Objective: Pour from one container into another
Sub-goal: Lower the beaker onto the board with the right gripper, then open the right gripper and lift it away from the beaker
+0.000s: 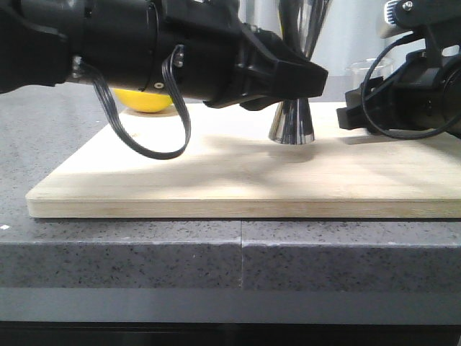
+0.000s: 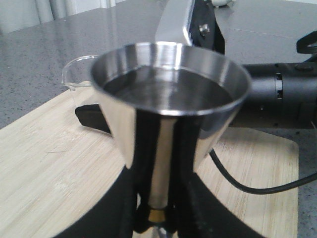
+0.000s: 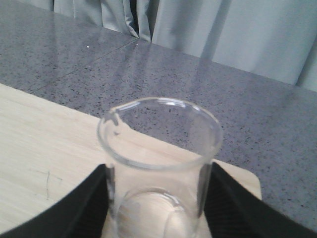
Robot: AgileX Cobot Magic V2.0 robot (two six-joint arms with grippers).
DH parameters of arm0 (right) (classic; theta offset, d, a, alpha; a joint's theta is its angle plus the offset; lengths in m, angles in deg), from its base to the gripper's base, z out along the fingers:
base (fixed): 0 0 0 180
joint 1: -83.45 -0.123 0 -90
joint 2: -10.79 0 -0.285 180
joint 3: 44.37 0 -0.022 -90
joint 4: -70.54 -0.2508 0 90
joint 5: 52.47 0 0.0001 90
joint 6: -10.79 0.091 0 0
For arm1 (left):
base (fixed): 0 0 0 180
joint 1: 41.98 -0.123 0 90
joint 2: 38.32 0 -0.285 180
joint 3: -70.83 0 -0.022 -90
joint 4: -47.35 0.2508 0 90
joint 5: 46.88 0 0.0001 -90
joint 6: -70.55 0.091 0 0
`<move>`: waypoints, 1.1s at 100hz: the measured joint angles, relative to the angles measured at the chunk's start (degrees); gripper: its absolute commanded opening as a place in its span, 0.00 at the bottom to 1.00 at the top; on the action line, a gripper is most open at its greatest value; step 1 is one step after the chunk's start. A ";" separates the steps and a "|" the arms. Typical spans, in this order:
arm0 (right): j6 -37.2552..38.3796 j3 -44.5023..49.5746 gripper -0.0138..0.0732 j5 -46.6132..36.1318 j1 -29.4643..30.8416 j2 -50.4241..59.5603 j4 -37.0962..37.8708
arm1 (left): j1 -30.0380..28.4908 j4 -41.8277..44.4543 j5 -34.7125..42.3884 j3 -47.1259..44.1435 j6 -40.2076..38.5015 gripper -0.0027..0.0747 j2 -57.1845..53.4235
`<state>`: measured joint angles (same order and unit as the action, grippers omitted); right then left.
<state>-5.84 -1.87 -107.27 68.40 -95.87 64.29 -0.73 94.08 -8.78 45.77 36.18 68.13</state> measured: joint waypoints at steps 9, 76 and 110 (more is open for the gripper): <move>0.00 0.00 0.63 -0.27 0.00 0.00 0.00 | 0.00 0.00 0.00 0.00 0.00 0.01 0.00; 0.00 0.00 0.63 -2.54 -1.93 2.74 0.09 | 0.00 0.00 0.00 0.00 0.00 0.01 0.00; 0.00 0.00 0.63 -2.54 -1.93 2.87 0.09 | 0.00 0.00 0.00 0.00 0.00 0.01 0.00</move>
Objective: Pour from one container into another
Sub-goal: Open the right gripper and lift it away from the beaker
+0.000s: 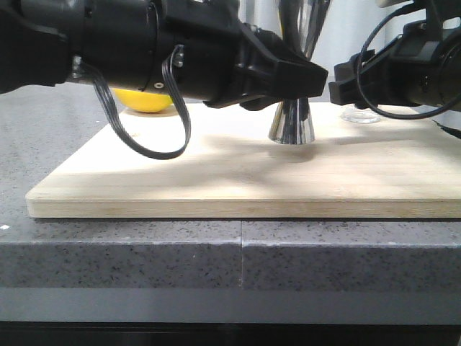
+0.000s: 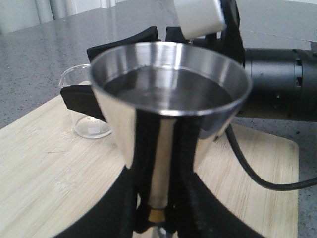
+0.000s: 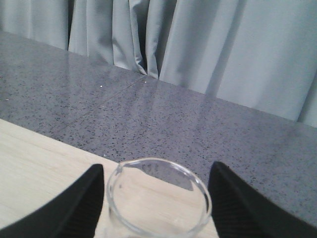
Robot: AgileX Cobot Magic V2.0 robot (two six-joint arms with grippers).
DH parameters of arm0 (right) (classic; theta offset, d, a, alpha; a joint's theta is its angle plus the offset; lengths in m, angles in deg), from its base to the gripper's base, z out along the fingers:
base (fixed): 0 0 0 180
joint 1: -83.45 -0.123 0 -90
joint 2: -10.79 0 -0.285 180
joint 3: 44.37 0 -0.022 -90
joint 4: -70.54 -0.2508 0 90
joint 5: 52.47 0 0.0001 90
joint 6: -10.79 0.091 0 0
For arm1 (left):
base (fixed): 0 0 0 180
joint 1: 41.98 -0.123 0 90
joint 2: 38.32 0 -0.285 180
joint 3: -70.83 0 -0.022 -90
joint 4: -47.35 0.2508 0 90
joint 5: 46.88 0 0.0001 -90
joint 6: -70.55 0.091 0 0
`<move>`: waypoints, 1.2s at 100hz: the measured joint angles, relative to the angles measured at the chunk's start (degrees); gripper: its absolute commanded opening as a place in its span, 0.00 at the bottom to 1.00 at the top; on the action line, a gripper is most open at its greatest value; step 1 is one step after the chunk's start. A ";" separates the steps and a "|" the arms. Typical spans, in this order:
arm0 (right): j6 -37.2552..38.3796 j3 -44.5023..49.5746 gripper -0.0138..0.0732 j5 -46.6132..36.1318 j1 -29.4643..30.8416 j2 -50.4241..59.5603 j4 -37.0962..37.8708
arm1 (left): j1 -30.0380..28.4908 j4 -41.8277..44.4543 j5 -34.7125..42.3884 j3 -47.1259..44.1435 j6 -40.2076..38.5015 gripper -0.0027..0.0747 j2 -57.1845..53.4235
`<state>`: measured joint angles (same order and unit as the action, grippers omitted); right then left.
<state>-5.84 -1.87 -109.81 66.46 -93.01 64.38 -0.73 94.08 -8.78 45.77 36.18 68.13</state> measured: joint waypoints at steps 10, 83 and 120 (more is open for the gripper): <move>0.00 0.00 0.63 0.00 0.00 0.00 -0.25 | 0.00 0.00 0.00 0.00 0.00 0.01 0.00; 0.00 0.00 0.74 0.00 -0.22 3.47 -2.05 | 0.00 0.00 0.00 0.00 0.00 0.01 0.00; 0.00 -1.97 0.74 -0.04 -0.22 10.94 -2.14 | 0.00 0.00 0.00 0.00 0.00 0.01 0.00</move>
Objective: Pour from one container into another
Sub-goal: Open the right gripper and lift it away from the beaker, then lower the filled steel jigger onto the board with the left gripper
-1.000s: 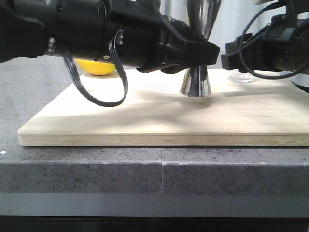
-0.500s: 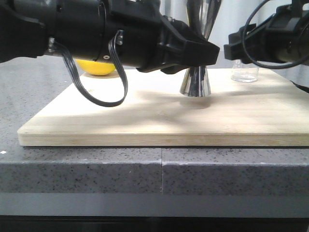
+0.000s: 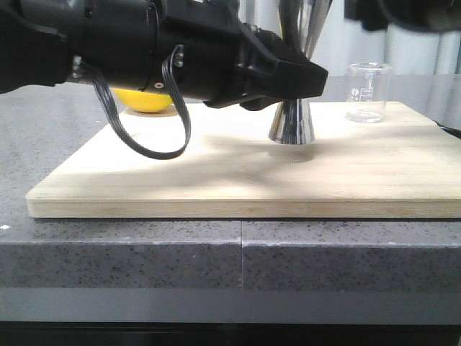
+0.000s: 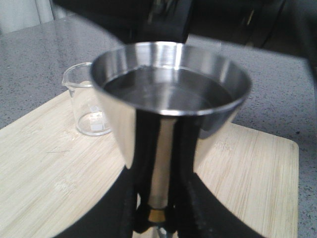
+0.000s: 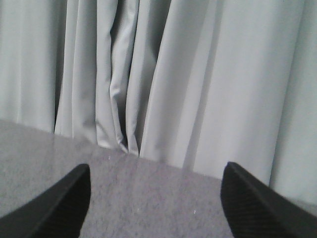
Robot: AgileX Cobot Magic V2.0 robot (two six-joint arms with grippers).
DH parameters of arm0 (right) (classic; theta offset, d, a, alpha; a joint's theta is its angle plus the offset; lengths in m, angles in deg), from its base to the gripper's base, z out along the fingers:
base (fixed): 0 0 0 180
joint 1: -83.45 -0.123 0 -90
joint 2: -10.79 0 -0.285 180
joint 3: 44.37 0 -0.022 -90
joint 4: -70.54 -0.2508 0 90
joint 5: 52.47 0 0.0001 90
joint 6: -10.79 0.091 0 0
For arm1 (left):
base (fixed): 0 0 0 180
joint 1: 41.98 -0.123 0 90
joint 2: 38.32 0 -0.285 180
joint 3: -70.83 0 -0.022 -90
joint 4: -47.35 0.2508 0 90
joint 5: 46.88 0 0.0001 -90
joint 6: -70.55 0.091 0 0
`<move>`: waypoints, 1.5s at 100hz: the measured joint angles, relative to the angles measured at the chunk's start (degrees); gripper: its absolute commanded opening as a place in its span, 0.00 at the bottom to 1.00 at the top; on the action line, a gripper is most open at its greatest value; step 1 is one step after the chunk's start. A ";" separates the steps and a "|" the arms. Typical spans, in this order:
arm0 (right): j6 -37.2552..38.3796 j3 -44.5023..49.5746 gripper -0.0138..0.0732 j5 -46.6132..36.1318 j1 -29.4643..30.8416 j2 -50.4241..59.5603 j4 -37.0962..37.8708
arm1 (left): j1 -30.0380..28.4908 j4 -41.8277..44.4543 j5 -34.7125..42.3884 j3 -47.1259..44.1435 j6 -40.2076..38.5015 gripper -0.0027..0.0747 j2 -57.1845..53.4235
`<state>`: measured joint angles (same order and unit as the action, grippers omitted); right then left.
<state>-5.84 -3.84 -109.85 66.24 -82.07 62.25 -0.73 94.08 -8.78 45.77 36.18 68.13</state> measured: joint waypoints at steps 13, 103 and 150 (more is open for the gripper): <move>0.00 -0.77 0.74 0.00 0.00 5.07 0.00 | -0.58 0.04 0.04 0.00 0.00 0.01 0.00; 0.00 -0.81 0.73 2.23 0.00 14.56 0.00 | -11.09 1.33 1.78 0.00 0.00 0.01 0.00; 0.00 -0.81 0.73 2.23 0.00 14.56 0.00 | -11.11 2.51 3.16 -2.47 0.00 0.01 0.00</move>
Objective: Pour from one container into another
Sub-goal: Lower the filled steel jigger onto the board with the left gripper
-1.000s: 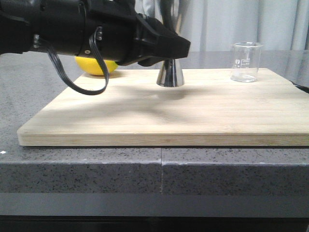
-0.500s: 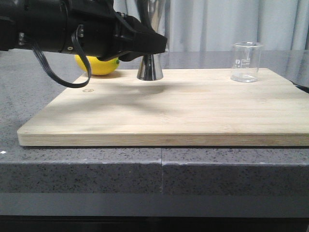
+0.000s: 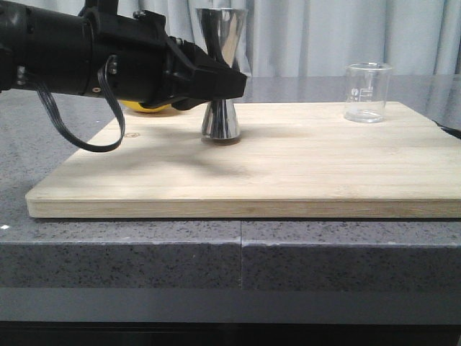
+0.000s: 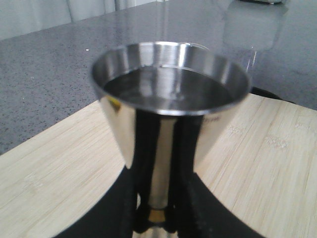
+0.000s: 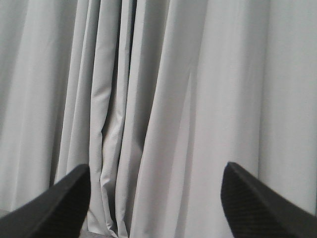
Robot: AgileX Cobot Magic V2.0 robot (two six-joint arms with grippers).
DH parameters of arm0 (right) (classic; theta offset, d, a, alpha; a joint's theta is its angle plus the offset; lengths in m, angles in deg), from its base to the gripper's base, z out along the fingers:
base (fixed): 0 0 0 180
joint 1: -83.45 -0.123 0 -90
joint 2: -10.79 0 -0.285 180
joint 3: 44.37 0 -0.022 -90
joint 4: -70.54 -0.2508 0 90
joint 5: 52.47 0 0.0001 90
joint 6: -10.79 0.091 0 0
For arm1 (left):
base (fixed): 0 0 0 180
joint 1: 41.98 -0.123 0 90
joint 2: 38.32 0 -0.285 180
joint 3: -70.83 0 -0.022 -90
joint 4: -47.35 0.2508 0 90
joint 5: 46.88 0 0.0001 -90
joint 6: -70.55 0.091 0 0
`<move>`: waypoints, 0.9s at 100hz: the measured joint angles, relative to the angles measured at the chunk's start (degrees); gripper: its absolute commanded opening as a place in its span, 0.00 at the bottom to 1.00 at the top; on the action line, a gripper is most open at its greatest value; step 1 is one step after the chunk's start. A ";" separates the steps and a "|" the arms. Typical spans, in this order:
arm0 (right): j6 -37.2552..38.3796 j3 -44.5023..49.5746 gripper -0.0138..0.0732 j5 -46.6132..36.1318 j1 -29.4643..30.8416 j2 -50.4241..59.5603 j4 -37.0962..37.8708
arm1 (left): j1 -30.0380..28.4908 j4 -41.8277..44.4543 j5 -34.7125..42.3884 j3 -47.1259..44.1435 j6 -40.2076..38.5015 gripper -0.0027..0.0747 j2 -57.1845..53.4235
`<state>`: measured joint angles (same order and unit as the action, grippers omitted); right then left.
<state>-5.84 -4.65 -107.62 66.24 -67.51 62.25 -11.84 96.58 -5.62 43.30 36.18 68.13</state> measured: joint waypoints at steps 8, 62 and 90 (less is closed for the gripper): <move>0.00 0.00 0.73 0.00 0.00 0.00 0.00 | 0.00 0.00 0.00 0.00 0.25 0.01 0.00; 0.00 0.00 0.73 0.03 0.00 0.00 0.00 | 0.00 0.23 2.73 0.00 1.45 0.01 1.46; 0.00 0.00 0.73 0.03 0.00 0.00 0.00 | 0.00 0.17 3.29 0.00 1.54 0.01 2.24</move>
<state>-5.84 -4.65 -107.58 66.24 -67.51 62.25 -11.84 96.76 -2.33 43.30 37.73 70.38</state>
